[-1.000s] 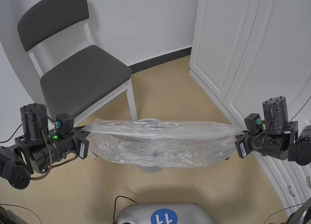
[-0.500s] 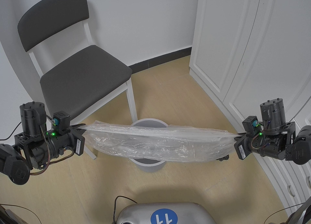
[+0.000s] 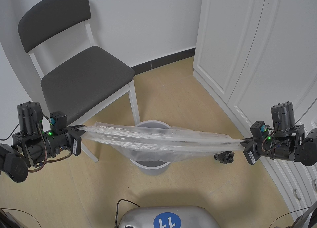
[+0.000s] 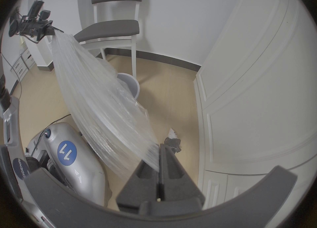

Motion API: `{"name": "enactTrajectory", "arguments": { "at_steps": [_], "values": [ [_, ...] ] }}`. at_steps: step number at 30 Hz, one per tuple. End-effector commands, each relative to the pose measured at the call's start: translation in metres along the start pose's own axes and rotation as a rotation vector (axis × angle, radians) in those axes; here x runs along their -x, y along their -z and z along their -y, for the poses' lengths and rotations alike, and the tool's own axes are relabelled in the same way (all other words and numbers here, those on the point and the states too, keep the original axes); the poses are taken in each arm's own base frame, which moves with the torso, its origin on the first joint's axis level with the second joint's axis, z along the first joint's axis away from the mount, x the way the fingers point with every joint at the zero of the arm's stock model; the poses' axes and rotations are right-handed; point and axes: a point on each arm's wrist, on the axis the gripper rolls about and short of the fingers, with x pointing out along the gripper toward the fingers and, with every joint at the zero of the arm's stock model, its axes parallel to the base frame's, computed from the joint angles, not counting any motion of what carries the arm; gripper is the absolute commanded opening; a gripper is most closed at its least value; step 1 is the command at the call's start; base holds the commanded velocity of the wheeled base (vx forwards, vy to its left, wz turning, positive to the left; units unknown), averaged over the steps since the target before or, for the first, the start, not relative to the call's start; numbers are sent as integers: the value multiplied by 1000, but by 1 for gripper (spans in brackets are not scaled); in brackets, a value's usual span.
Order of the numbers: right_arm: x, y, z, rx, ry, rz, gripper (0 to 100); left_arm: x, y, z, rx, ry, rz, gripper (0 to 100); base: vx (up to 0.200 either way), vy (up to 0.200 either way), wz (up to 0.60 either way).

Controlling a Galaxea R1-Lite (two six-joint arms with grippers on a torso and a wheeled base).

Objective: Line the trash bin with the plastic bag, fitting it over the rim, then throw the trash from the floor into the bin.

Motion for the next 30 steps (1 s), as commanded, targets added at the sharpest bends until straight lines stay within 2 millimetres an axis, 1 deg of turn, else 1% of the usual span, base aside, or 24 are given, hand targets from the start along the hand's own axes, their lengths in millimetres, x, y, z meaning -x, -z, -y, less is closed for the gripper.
{"name": "enactTrajectory", "arguments": {
  "at_steps": [1,7,12,15,26,30],
  "values": [
    [3,4,6,2,11,-4,0,-2,1,-4,4,-17,-8,0,0,0,0],
    [5,5,7,11,11,-3,0,-4,1,-6,8,-22,-9,0,0,0,0],
    [5,7,12,0,28,-10,0,-4,2,-10,12,-39,-11,0,0,0,0],
    [8,8,15,14,37,-3,0,-4,2,-13,15,-50,-10,0,0,0,0],
    [9,13,23,27,63,-19,0,-6,3,-17,20,-66,-17,0,0,0,0],
    [7,8,21,23,64,10,0,-8,2,-14,12,-49,-13,0,0,0,0]
  ]
}}
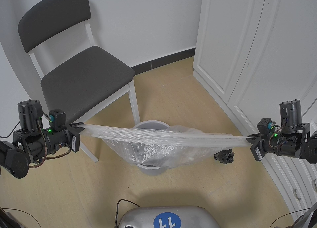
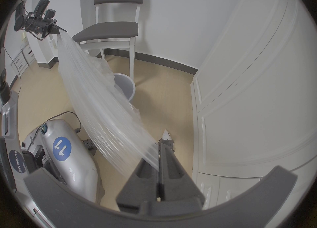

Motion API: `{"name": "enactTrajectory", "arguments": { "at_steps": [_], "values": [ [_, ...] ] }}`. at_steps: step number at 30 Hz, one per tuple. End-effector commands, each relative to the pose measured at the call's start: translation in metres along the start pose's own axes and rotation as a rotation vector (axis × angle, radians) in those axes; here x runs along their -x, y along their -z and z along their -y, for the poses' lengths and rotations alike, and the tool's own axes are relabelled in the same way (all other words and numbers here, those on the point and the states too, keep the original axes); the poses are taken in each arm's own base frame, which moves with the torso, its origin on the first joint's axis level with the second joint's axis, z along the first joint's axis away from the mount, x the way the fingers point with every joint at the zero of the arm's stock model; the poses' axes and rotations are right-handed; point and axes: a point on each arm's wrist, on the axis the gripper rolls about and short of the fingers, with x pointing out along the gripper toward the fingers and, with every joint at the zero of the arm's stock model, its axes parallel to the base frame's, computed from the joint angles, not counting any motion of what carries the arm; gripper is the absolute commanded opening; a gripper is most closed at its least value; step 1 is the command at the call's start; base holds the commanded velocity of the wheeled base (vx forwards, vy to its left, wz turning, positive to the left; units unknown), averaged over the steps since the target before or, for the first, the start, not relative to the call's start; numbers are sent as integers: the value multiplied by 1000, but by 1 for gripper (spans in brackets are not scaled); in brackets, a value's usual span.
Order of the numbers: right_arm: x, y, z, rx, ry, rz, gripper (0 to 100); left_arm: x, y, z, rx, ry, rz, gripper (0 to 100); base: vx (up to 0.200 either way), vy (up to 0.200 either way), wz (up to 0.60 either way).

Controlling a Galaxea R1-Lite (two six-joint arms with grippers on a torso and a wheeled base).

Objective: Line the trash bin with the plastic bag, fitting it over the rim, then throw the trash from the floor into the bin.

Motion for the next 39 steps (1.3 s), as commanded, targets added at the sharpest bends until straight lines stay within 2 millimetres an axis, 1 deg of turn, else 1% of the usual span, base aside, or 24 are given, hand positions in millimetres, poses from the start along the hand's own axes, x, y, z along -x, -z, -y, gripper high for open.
{"name": "enactTrajectory", "arguments": {
  "at_steps": [1,4,5,6,8,9,11,21,23,25,30,32,34,35,39],
  "values": [
    [-3,-6,0,-10,15,36,0,-3,-1,5,-9,18,2,0,0,0,0],
    [-10,-11,-5,-25,27,99,0,-8,-5,18,-24,57,41,0,0,0,0],
    [-10,-11,-5,-25,27,99,0,-8,-5,18,-24,57,41,0,0,0,0],
    [-16,-14,-11,-41,29,145,0,-11,-4,27,-35,81,68,0,0,0,0],
    [-20,-15,-14,-49,31,169,0,-12,-4,32,-40,96,83,0,0,0,0],
    [-27,-16,-18,-52,35,199,0,-14,-3,40,-48,118,104,0,0,0,0],
    [-31,-17,-22,-55,39,235,0,-17,-2,47,-57,140,121,0,0,0,0],
    [-52,-20,-49,-43,18,340,0,-27,4,75,-78,223,154,0,0,0,0],
    [-53,-20,-52,-42,13,348,0,-28,4,77,-79,230,156,0,0,0,0],
    [-59,-23,-62,-52,-2,380,0,-30,4,87,-61,262,169,0,0,0,0],
    [-68,-24,-73,-57,-8,426,0,-32,0,103,-7,309,216,0,0,0,0],
    [-73,-26,-81,-60,-8,457,0,-35,0,116,12,323,229,0,0,0,0],
    [-74,-26,-81,-62,-8,461,0,-35,0,118,13,324,230,0,0,0,0],
    [-79,-28,-89,-67,-7,504,0,-40,1,132,28,319,241,0,0,0,0],
    [-85,-35,-102,-83,-1,577,0,-49,4,150,58,318,257,0,0,0,0]
  ]
}}
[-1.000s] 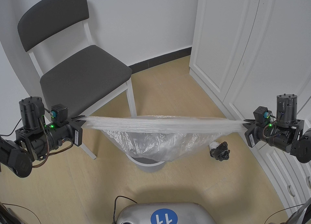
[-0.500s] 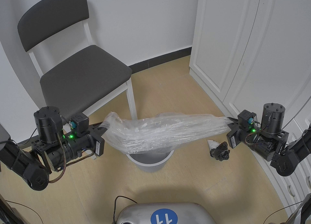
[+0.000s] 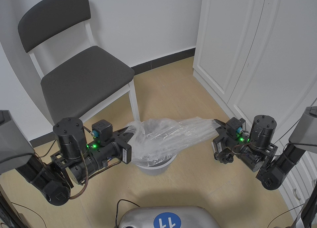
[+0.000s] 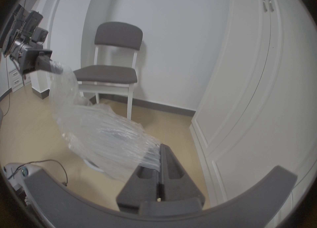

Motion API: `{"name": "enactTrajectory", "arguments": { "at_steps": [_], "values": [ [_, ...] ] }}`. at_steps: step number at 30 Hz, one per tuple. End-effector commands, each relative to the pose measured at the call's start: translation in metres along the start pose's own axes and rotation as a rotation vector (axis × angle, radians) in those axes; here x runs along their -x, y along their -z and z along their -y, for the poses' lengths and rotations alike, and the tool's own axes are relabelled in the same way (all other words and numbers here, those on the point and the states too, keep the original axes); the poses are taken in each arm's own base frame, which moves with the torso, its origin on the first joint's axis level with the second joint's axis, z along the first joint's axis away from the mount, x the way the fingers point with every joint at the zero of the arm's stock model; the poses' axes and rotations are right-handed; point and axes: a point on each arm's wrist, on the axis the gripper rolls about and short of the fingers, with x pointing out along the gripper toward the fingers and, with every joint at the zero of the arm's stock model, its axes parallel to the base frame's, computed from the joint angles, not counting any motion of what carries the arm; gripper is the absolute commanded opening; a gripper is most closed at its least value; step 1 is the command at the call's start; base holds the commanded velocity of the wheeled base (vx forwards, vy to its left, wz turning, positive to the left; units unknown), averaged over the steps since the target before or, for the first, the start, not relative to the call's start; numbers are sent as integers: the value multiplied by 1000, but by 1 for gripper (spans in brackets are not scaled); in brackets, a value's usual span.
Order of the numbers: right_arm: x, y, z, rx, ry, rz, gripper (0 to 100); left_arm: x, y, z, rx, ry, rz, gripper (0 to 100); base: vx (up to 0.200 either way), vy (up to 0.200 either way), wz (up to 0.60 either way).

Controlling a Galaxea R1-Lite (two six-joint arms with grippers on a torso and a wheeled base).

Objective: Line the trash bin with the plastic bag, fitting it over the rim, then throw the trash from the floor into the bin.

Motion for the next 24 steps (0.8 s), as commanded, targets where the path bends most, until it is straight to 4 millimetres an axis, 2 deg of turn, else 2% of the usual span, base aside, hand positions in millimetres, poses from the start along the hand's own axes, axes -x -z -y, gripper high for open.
{"name": "enactTrajectory", "arguments": {
  "at_steps": [1,4,8,11,20,21,24],
  "values": [
    [-15,14,-27,-4,-29,17,0,-22,18,25,29,24,-15,0,0,0,0],
    [-18,10,-35,-27,-21,52,0,-29,22,29,40,19,-6,0,0,0,0],
    [-27,0,-63,-105,-13,95,0,-42,27,31,74,-3,18,0,0,0,0],
    [-33,1,-72,-121,15,88,0,-48,27,32,104,-3,29,0,0,0,0],
    [-35,3,-69,-115,33,80,0,-72,35,26,164,-83,47,0,0,0,0],
    [-37,4,-68,-115,37,78,0,-80,39,17,182,-109,53,0,0,0,0],
    [-42,6,-65,-118,53,81,0,-91,43,9,221,-132,88,0,0,0,0]
  ]
}}
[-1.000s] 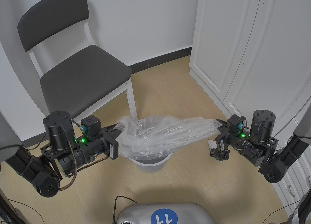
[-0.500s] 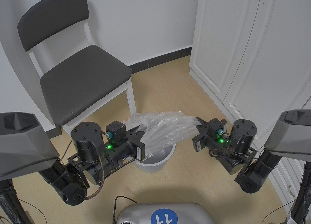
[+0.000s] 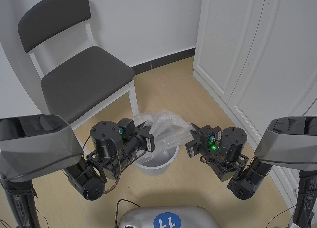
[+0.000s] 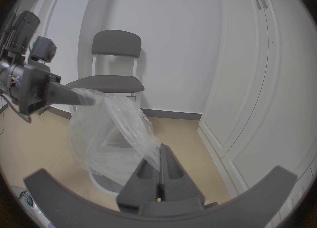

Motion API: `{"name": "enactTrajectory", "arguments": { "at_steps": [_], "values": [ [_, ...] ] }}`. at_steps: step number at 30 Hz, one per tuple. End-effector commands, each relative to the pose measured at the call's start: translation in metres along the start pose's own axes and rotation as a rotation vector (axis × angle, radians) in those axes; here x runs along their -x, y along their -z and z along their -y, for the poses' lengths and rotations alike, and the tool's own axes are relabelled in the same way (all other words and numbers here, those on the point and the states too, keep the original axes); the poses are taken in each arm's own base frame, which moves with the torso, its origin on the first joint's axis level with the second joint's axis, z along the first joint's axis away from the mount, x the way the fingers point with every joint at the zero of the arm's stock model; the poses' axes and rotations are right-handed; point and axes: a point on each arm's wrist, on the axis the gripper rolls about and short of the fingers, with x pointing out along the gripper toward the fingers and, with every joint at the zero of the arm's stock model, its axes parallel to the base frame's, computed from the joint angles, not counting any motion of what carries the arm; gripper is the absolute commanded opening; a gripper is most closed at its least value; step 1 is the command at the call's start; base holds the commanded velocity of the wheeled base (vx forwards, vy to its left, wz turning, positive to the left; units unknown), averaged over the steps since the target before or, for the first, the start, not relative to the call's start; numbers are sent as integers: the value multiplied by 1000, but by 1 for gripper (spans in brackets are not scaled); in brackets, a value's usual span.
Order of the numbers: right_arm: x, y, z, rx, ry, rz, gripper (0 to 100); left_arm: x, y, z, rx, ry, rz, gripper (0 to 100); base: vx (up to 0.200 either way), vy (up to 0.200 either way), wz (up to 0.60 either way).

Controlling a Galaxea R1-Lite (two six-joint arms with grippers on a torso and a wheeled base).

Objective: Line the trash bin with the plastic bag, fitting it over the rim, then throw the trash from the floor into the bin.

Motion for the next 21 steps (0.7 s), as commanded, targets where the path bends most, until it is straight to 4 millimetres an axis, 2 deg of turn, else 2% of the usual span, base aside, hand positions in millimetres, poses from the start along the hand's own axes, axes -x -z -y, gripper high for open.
{"name": "enactTrajectory", "arguments": {
  "at_steps": [1,8,21],
  "values": [
    [-8,3,4,-6,25,15,0,-20,16,-14,39,-41,15,0,0,0,0],
    [-30,18,13,-16,71,14,0,-38,32,-24,99,-63,22,0,0,0,0],
    [-65,59,18,-37,122,-7,0,-54,54,-54,165,-125,5,0,0,0,0]
  ]
}}
